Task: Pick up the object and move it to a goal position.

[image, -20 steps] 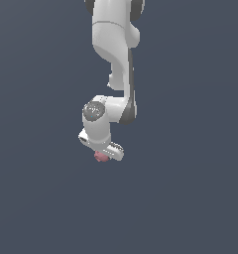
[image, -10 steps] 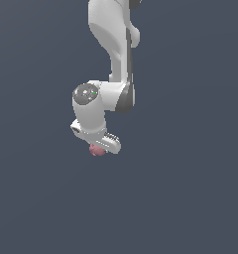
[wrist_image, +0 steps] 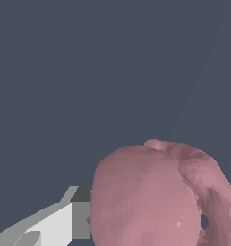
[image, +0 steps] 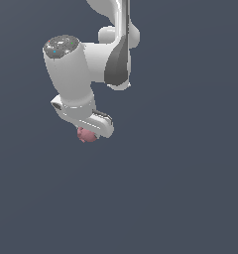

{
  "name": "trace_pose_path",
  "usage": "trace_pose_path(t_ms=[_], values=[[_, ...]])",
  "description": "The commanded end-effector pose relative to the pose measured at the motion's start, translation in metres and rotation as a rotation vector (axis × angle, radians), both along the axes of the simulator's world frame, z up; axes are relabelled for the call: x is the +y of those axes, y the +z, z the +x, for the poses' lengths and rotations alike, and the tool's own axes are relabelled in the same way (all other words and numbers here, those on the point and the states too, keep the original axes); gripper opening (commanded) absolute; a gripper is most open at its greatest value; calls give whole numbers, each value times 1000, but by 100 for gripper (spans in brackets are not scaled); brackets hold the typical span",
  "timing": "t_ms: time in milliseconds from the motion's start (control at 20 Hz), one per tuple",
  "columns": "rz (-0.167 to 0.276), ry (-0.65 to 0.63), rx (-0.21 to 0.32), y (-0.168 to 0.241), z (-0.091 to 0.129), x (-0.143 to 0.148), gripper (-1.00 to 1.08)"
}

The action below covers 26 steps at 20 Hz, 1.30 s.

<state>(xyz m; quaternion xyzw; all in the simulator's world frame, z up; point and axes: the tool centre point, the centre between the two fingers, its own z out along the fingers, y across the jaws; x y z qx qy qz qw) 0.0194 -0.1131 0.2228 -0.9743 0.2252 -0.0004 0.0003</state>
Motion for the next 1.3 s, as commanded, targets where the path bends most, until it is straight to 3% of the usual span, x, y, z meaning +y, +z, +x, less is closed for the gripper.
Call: trace_pose_path(t_ms=[0, 600, 1250], values=[[0, 0, 1, 30, 0, -6, -100], [-1, 0, 1, 142, 4, -30, -100], [-1, 1, 1, 176, 8, -38, -100]])
